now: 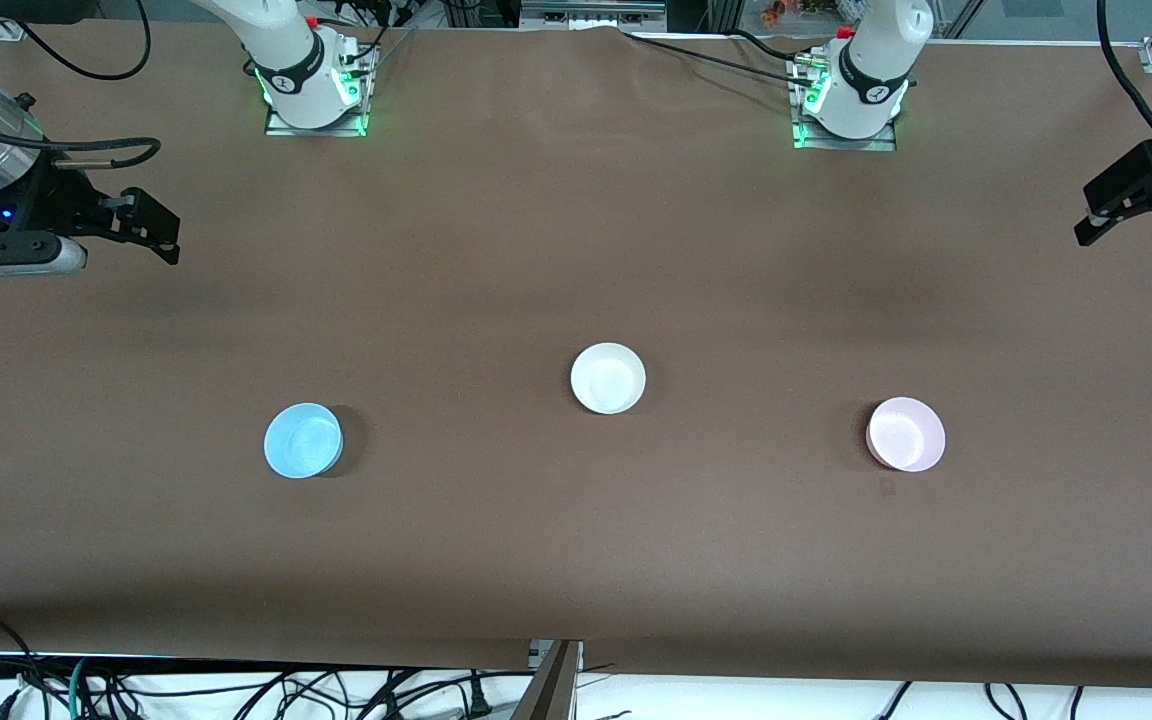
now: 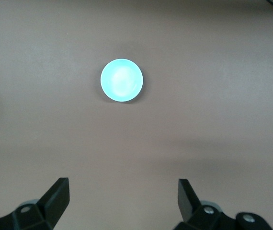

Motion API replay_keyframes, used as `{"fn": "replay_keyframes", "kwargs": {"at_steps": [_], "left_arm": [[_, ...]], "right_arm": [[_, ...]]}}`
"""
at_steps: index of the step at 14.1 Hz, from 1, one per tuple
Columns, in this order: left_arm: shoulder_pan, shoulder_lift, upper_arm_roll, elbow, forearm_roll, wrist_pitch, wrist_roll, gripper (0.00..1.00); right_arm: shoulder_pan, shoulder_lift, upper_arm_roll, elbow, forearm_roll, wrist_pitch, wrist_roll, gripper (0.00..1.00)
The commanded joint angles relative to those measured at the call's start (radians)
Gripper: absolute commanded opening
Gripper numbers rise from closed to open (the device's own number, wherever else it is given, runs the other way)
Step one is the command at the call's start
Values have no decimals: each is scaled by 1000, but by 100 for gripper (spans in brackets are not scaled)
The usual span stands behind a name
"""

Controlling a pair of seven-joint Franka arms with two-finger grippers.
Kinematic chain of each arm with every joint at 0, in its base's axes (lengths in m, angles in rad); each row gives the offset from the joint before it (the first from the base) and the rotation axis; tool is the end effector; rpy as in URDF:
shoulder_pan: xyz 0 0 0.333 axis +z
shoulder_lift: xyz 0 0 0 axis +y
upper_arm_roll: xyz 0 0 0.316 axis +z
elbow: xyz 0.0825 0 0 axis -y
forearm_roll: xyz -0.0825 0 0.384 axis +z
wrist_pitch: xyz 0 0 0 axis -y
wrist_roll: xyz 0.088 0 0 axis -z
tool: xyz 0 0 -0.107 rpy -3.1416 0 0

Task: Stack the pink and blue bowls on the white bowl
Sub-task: 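Reach the left gripper down to the pink bowl rim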

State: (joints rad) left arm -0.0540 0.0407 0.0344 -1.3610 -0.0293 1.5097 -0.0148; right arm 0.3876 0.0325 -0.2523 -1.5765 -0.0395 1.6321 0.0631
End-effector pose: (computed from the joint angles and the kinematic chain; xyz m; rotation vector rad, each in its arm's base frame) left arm 0.5588 -0.0148 0.6945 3.1075 -0.0129 0.1672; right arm 0.5648 0.0752 0.6097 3.0942 0.1151 0.0445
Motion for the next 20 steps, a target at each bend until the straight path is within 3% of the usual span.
{"fn": "replay_keyframes", "kwargs": {"at_steps": [1, 5, 12, 17, 20], "left_arm": [[-77, -88, 80, -125, -21, 55, 24, 99], [-69, -30, 81, -116, -21, 64, 27, 100], [-64, 140, 88, -164, -21, 266, 42, 100], [-61, 272, 91, -407, -23, 694, 46, 100], [-56, 376, 91, -418, -23, 776, 47, 100]], "right_arm": [[-3, 0, 1, 12, 6, -3, 7, 100], [-3, 0, 1, 12, 7, -3, 7, 100], [-3, 0, 1, 12, 7, -3, 7, 100], [-3, 0, 1, 12, 7, -3, 7, 100], [-3, 0, 1, 12, 6, -3, 6, 100]]}}
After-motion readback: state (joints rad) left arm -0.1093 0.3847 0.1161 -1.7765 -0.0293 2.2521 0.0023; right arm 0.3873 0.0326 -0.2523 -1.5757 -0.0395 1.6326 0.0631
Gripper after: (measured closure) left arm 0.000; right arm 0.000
